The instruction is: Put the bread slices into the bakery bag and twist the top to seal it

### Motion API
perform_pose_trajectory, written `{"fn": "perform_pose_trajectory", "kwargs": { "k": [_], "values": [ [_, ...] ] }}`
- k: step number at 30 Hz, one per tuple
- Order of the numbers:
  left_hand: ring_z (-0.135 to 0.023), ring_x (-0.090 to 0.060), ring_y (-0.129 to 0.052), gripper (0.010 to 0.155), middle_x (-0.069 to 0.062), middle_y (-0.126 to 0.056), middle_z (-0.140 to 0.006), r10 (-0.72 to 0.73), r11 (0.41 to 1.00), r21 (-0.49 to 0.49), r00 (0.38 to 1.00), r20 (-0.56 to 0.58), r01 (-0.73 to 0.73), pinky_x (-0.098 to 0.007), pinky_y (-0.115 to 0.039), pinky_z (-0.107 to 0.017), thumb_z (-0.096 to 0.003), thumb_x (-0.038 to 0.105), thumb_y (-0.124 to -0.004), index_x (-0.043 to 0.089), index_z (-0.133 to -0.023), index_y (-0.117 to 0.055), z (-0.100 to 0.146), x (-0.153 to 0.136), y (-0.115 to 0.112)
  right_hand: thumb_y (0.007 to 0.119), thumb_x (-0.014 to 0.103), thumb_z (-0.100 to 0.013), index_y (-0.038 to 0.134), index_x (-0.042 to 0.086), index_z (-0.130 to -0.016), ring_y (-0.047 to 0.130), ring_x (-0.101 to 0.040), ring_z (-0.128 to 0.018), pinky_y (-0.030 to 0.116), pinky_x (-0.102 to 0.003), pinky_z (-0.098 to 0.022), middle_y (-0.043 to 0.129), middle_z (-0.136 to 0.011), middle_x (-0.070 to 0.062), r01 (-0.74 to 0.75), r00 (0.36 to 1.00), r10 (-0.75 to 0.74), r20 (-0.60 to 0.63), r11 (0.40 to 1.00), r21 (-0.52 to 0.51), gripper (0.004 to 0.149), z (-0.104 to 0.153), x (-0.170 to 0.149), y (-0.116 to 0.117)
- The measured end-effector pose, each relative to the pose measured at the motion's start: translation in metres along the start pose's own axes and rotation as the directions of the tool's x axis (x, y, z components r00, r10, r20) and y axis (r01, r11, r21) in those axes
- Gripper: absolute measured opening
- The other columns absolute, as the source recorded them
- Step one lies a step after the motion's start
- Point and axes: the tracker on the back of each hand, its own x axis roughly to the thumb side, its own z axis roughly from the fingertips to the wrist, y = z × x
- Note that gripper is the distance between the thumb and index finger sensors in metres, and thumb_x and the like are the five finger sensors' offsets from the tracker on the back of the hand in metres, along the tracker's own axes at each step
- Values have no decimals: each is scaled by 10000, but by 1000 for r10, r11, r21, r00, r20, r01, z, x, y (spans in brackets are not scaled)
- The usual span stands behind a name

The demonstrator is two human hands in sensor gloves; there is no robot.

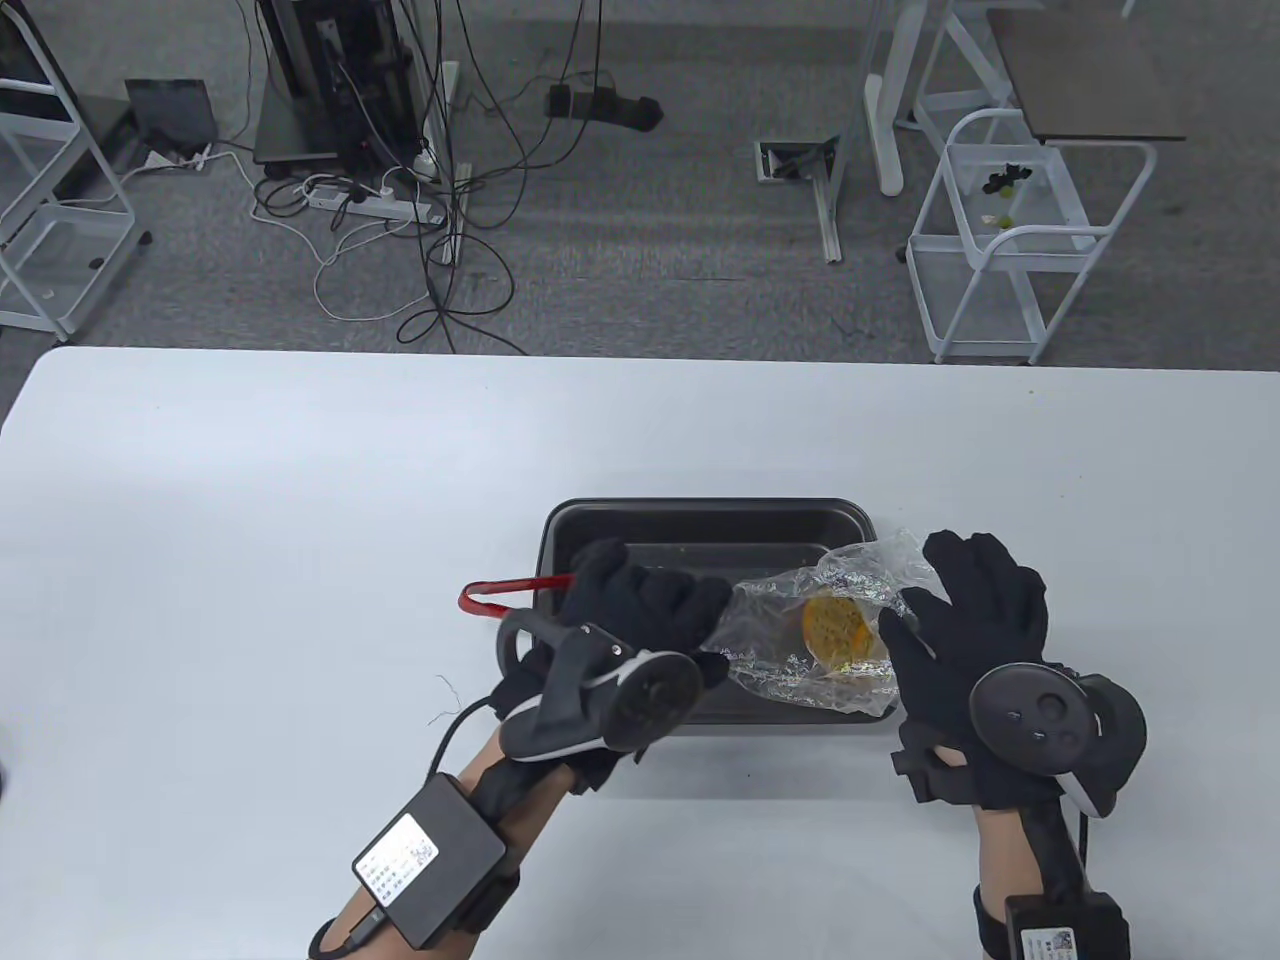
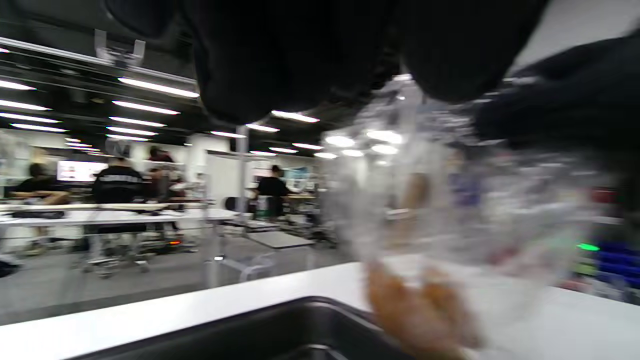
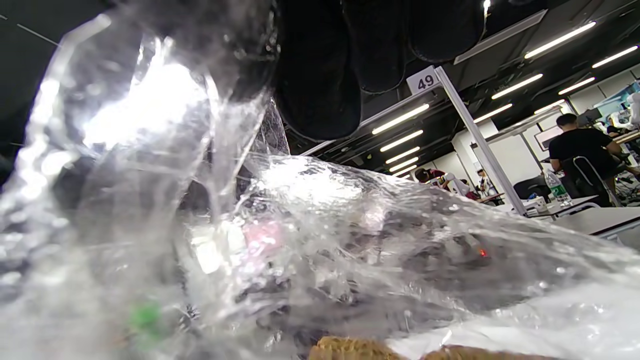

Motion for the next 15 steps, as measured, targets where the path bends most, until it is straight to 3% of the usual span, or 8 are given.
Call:
{"fn": "perform_pose_trajectory", "kwargs": {
  "k": [5, 11, 15],
  "values": [
    [-921, -273, -884, 624, -10, -815, -1015, -19, 977, -211, 999, 43, 27, -596, -543, -838, -427, 528, -816, 313, -1002, -706, -20, 38, -15, 847, 324, -457, 955, -45, -683, 563, -640, -962, 383, -770, -666, 712, -1046, -298, -6, 999, 6, 37, 1000, 8, 446, 3, 12, 4],
    [-1063, -343, -694, 780, -66, -612, -1148, 9, 902, -430, 999, -42, -26, -636, -423, -855, -419, 573, -799, 316, -1094, -505, -45, 42, -40, 837, 303, -451, 954, -61, -673, 568, -637, -962, 386, -768, -668, 716, -1044, -298, -2, 996, 0, 88, 1000, 17, 442, 8, 27, 8],
    [-1072, -362, -661, 706, -85, -602, -1150, 45, 890, -450, 996, -73, -73, -645, -392, -849, -410, 569, -821, 356, -1052, -619, -50, 37, -45, 836, 299, -449, 953, -65, -674, 565, -639, -963, 384, -770, -667, 716, -1044, -299, 13, 995, -15, 97, 1000, 22, 444, 9, 30, 8]
  ]
}}
